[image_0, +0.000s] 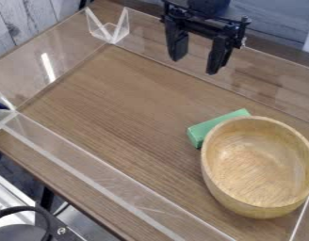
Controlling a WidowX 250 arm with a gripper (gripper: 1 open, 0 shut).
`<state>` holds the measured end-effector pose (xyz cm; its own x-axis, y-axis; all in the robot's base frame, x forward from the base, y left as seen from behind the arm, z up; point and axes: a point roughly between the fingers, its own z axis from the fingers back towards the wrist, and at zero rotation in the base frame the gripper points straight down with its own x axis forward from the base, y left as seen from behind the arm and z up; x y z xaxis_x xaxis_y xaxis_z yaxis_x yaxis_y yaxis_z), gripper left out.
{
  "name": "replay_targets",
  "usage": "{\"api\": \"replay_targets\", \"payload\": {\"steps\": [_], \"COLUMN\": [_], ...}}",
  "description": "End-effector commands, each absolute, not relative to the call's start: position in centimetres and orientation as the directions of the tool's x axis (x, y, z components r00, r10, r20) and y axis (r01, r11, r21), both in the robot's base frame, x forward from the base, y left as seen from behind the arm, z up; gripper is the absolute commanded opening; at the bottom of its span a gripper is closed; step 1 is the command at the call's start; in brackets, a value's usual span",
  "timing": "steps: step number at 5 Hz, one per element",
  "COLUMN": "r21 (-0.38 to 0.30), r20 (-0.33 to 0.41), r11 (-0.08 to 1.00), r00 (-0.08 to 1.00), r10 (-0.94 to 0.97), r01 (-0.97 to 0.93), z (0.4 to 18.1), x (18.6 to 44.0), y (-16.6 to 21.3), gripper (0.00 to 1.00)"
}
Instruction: Put the green block in the brown bowl
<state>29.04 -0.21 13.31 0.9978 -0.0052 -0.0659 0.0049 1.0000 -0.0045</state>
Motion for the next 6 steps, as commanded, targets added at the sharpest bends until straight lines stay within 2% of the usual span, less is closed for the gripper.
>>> {"api": "replay_targets", "payload": {"steps": [1, 2, 6], "r21": [-0.001, -0.003, -0.031], "r20": [-0.088, -0.116, -0.085], "r11": [1.000, 0.998, 0.981], "r00": [0.996, 0.991, 0.978], "r10": [-0.026, -0.069, -0.192], "r01": [0.026, 0.069, 0.190], "z": [12.0, 10.1, 4.9], "x": [28.5, 27.5, 28.0], "y": [-0.5, -0.9, -2.4], "gripper": [1.00, 1.00, 1.00]}}
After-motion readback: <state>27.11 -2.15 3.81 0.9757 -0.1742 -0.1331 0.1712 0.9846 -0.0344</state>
